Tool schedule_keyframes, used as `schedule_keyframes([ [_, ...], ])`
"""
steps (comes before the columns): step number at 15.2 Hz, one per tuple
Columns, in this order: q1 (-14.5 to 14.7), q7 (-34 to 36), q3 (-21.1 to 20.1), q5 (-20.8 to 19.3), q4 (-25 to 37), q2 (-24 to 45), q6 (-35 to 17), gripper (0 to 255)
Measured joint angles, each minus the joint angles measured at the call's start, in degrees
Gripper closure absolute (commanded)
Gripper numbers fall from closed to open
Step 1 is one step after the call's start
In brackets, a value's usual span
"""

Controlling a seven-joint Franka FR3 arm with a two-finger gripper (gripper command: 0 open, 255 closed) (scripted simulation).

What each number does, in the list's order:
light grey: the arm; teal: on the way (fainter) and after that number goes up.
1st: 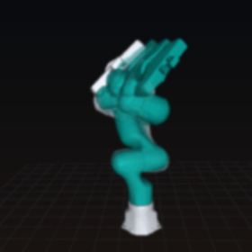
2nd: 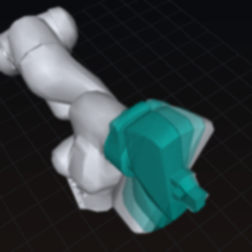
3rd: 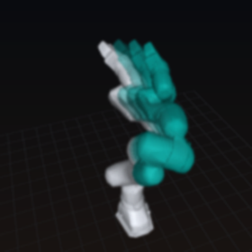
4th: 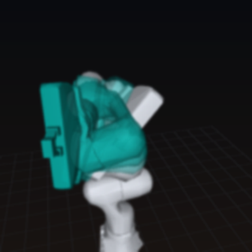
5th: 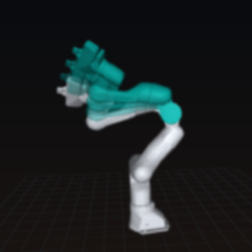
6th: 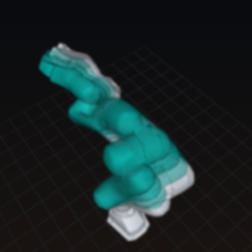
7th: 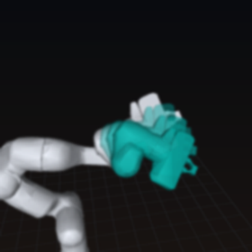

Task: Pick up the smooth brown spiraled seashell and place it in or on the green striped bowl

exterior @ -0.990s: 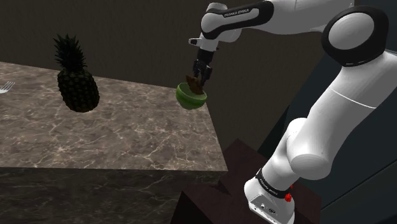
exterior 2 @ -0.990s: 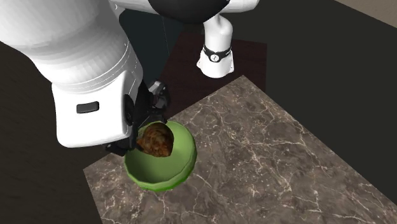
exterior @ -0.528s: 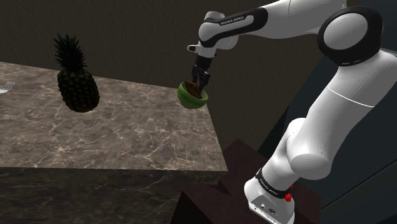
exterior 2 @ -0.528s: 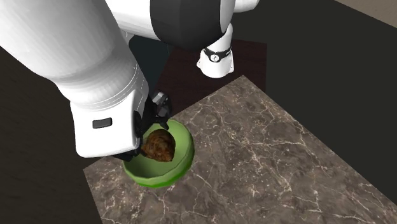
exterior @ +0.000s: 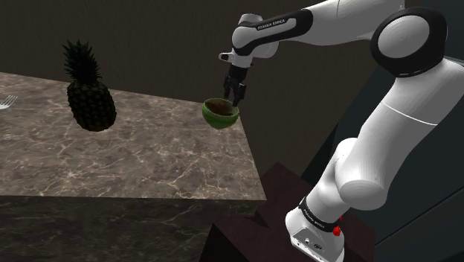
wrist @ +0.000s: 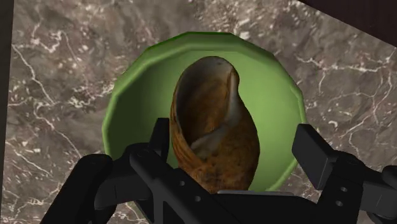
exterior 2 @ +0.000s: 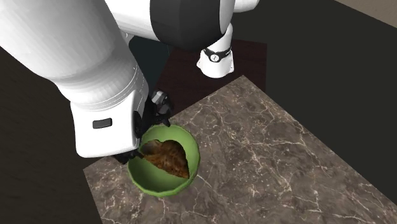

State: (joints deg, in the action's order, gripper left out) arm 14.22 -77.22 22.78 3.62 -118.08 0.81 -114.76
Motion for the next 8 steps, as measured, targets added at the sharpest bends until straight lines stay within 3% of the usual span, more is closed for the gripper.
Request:
schedule_keyframes([
  [4, 0.00, 0.00, 0.00, 0.00, 0.00, 0.00, 0.00, 0],
  [8, -0.01, 0.51, 0.03, -0.56, 4.66, -1.05, 5.52, 0],
])
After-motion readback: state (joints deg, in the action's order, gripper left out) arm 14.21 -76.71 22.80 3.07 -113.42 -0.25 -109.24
